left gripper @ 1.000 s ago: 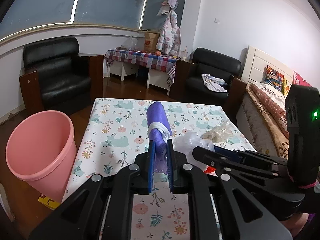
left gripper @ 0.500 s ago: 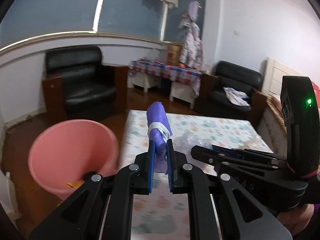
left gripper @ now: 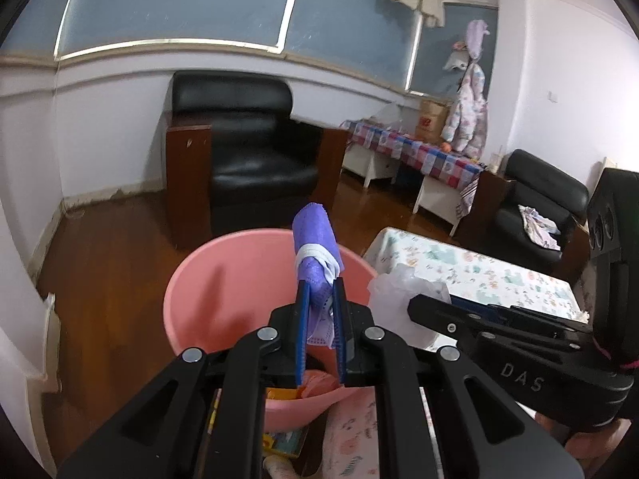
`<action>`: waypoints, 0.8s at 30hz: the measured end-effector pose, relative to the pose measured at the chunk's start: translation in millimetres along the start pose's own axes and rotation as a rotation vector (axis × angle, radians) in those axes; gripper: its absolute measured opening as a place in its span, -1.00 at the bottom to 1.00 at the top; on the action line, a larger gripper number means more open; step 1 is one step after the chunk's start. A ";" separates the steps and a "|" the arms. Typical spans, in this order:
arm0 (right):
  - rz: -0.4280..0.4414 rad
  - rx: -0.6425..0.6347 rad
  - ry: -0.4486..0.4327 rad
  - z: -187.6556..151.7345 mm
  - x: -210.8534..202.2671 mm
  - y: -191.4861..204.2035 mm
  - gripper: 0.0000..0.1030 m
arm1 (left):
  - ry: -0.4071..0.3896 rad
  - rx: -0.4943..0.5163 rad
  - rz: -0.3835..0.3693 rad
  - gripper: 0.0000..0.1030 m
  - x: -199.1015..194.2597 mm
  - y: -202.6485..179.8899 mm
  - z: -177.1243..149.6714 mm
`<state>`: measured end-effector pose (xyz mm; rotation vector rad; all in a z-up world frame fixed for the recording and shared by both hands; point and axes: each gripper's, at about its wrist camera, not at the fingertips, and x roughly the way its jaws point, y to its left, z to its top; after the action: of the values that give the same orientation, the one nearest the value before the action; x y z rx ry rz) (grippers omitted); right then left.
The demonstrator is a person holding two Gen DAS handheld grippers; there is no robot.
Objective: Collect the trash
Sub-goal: 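Carry both items over the pink bucket and open both tools to drop them, then move both tools back to the table toward the red foam net and clear bag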
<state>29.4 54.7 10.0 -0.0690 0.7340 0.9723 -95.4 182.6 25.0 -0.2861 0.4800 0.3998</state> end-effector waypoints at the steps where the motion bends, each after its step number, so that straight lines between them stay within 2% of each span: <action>1: -0.001 -0.005 0.009 0.1 6.0 1.3 -0.62 | 0.007 -0.005 0.003 -0.79 2.1 3.3 -0.6; 6: -0.010 -0.020 0.037 1.2 28.7 6.2 -0.62 | 0.049 -0.026 0.015 -0.79 12.5 14.3 -3.1; 8: -0.009 -0.017 0.047 0.4 34.3 5.9 -0.54 | 0.063 -0.050 0.018 -0.78 15.7 19.5 -3.0; 11: 0.002 -0.005 0.070 -0.1 40.7 3.5 -0.22 | 0.089 -0.078 0.036 -0.69 20.0 25.4 -3.8; 13: 0.005 -0.002 0.066 -0.1 40.6 2.7 -0.13 | 0.103 -0.098 0.034 -0.63 24.0 26.7 -2.7; 15: 0.003 -0.006 0.062 -0.3 39.3 2.6 -0.11 | 0.103 -0.110 0.038 -0.51 23.9 29.2 -2.8; 24: 0.000 -0.005 0.043 -5.9 21.1 -3.9 -0.10 | 0.100 -0.089 0.029 -0.41 15.6 21.4 -5.6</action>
<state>36.6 65.6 -8.0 -0.0947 0.7713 0.9749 -94.2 204.3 8.8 -0.3874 0.5661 0.4368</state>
